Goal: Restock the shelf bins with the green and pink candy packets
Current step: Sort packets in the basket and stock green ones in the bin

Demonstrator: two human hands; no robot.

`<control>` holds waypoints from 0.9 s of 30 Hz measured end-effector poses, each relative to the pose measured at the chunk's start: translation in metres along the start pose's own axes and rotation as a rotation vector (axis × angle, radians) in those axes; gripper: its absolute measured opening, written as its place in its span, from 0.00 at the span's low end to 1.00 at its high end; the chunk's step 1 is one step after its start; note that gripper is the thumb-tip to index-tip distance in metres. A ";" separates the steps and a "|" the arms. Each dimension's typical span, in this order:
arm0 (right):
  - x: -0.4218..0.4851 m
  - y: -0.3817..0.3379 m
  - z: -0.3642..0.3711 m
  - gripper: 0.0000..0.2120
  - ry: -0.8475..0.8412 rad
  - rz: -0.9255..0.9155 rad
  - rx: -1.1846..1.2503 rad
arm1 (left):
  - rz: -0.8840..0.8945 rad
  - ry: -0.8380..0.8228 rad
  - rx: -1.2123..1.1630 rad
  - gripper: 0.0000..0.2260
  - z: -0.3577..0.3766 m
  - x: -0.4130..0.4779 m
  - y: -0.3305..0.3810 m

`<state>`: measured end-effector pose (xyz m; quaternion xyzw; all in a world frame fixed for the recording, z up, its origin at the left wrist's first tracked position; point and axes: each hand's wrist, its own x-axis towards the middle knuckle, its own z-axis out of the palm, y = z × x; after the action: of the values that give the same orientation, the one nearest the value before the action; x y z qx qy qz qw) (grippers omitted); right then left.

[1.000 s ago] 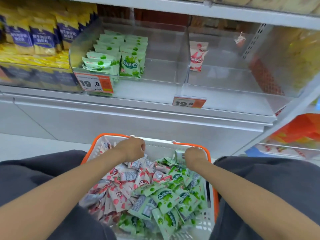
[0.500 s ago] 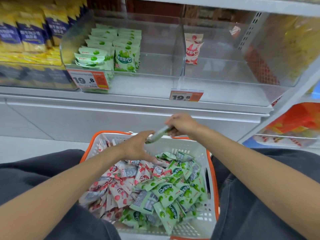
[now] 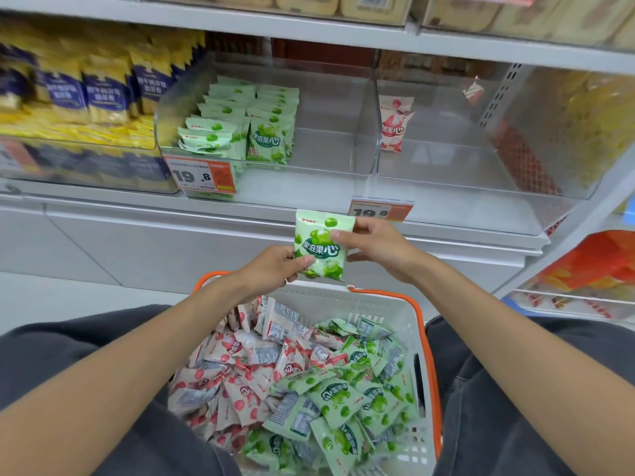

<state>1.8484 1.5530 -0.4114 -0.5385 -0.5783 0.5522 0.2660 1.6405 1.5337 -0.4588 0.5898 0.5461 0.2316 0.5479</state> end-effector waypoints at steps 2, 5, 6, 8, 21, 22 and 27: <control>0.000 -0.007 0.005 0.11 -0.043 -0.035 -0.038 | 0.058 0.038 0.011 0.08 -0.007 0.000 0.008; 0.009 -0.029 0.009 0.11 0.069 -0.143 -0.018 | 0.241 0.227 0.054 0.05 -0.026 0.001 0.031; 0.014 -0.041 0.009 0.11 0.114 -0.171 0.030 | 0.290 0.370 0.045 0.07 -0.038 0.005 0.038; 0.030 -0.069 0.006 0.11 0.200 -0.228 0.107 | 0.362 0.664 0.063 0.10 -0.065 0.008 0.054; 0.204 -0.112 0.050 0.17 0.305 0.055 -0.282 | 0.279 1.032 0.913 0.20 -0.149 0.056 0.019; 0.209 -0.114 0.052 0.19 0.313 0.064 -0.306 | 0.275 1.036 0.916 0.21 -0.149 0.056 0.020; 0.214 -0.116 0.065 0.27 0.276 0.125 -0.404 | 0.260 1.033 0.935 0.23 -0.147 0.054 0.020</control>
<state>1.6922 1.7483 -0.3820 -0.6858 -0.6007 0.3620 0.1945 1.5360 1.6446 -0.4152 0.6384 0.7037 0.2864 -0.1237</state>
